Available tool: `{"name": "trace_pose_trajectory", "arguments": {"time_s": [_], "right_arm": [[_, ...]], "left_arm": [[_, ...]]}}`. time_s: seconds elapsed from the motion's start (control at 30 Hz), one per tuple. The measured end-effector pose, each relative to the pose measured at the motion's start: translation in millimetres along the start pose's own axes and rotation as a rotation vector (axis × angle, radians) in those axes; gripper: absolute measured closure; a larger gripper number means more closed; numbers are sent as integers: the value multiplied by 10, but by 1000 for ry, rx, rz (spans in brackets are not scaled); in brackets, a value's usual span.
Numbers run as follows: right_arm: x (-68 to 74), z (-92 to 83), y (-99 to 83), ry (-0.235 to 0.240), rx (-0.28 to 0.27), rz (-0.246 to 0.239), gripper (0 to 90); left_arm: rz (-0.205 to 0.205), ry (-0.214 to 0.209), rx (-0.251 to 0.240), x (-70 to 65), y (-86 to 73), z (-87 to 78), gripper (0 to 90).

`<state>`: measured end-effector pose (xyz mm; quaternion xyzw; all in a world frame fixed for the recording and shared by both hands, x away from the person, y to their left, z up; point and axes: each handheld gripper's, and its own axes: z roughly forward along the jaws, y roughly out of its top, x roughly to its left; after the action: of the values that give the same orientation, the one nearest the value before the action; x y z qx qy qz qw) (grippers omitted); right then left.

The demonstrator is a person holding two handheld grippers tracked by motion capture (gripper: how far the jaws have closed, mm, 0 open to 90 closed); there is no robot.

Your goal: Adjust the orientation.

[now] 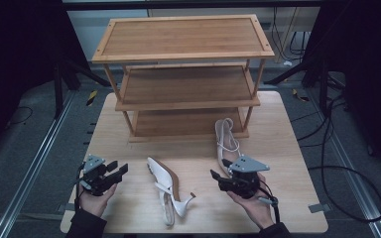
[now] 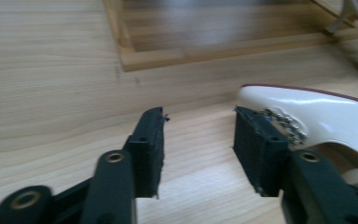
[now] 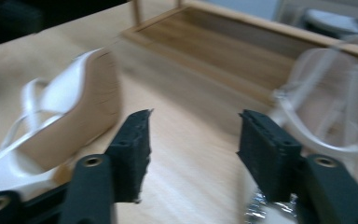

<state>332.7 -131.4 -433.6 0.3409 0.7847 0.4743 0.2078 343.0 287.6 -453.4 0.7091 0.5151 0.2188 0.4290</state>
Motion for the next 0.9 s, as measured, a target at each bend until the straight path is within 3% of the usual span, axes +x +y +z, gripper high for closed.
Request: {"name": "trace_pose_trajectory", "arguments": {"time_s": [0.3,0.53,0.77,0.9], "right_arm": [[294,135,46,143,31,-38,704],[528,276,17,225,79,-78,822],[648,358,-89,271,143,-107,897],[649,388,-153,267,173,-117,900]], "left_arm": [[35,-98,-11,-253,39,50,727],[69,-124,16,-375,27,108,820],[85,-147,40,-424,-4,141,838],[86,-144,41,-417,-10,140,837]]}}
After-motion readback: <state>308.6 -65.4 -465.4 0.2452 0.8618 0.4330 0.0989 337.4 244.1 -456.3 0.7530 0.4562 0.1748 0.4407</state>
